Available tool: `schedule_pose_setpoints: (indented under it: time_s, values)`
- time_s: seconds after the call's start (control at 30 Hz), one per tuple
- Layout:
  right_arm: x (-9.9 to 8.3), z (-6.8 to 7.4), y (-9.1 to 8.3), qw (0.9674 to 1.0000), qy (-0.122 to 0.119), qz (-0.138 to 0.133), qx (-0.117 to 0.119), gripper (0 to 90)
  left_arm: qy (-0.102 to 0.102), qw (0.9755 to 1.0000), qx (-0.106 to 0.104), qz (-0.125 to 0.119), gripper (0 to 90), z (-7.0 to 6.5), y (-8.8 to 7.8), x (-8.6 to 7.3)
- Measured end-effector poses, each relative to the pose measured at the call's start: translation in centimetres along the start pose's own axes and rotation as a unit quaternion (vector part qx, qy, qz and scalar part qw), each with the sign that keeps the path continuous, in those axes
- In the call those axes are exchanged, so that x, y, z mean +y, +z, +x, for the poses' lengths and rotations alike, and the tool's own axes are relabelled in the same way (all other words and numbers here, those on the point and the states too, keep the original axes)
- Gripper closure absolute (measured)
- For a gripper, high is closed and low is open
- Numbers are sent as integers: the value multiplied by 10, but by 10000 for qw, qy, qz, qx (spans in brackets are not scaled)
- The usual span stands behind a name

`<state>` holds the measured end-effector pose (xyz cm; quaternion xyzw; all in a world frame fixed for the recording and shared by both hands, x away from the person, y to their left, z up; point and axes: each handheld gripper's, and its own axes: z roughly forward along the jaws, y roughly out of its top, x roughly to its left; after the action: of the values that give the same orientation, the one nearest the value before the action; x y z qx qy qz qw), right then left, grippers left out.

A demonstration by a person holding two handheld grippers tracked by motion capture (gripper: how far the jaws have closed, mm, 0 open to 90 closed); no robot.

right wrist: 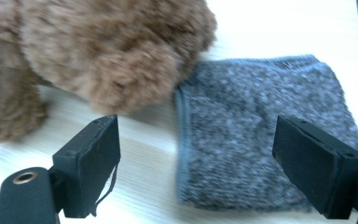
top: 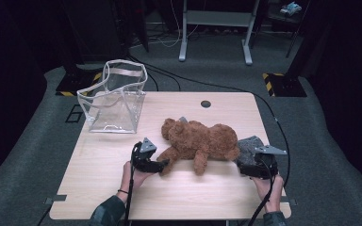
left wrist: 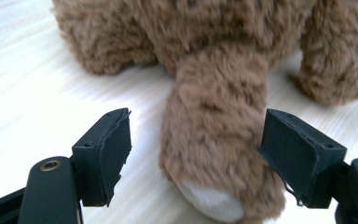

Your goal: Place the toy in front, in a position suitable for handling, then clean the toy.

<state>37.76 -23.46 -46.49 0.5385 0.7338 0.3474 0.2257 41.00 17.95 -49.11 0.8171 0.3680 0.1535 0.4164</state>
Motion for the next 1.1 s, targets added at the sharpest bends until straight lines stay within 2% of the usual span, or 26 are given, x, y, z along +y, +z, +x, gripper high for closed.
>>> schedule_pose_setpoints:
  time_s: [0.13, 0.23, 0.27, 0.37, 0.4, 0.43, 0.5, 0.6, 0.63, 0.67, 0.73, 0.8, 0.83, 0.9, 0.93, 1.03, 1.07, 1.1]
  values:
    - [-3, -9, 3, 9999, 117, 67, -84, 146, -3, 9999, -126, -28, 282, -4, 1, -11]
    - [-2, -12, 7, 9997, 125, 121, -178, 147, 139, 9996, -255, -56, 359, -6, 3, -17]
    - [-1, -15, 11, 9996, 114, 147, -199, 147, 123, 9995, -275, -81, 396, -8, 4, -18]
    - [1, -17, 16, 9993, 158, 224, -253, 147, 219, 9996, -165, -93, 438, -11, 6, -22]
    - [1, -17, 20, 9992, 234, 232, -239, 149, 169, 9997, -145, -120, 458, -11, 7, -23]
    - [1, -18, 23, 9991, 188, 274, -273, 150, 167, 9997, -153, -109, 471, -11, 7, -24]
    - [2, -18, 28, 9988, 242, 343, -270, 150, 148, 9997, -89, -185, 494, -12, 8, -28]
    - [1, -17, 37, 9979, 337, 458, -299, 154, 61, 9993, -48, -375, 523, -14, 10, -34]
    - [0, -18, 40, 9981, 279, 470, -288, 159, 109, 9992, -41, -385, 530, -13, 9, -35]
    - [0, -18, 42, 9980, 247, 490, -316, 162, 29, 9991, -21, -432, 535, -14, 10, -37]
    - [1, -17, 47, 9972, 291, 608, -331, 182, 208, 9991, 53, -356, 537, -16, 10, -36]
    - [1, -17, 51, 9967, 241, 684, -369, 196, 233, 9990, 89, -367, 540, -17, 11, -36]
    - [1, -17, 52, 9964, 258, 707, -394, 207, 178, 9990, 74, -396, 541, -17, 11, -36]
    - [1, -19, 53, 9964, 247, 683, -440, 213, 190, 9992, 75, -351, 543, -18, 12, -36]
    - [2, -19, 53, 9961, 291, 678, -487, 218, 285, 9989, 127, -341, 545, -18, 12, -35]
    - [4, -20, 54, 9962, 314, 601, -553, 231, 366, 9987, 182, -304, 546, -21, 12, -35]
    - [4, -22, 55, 9964, 246, 566, -589, 231, 402, 9986, 189, -276, 546, -21, 12, -35]
    - [4, -21, 55, 9958, 325, 616, -589, 231, 382, 9987, 190, -280, 545, -20, 12, -35]
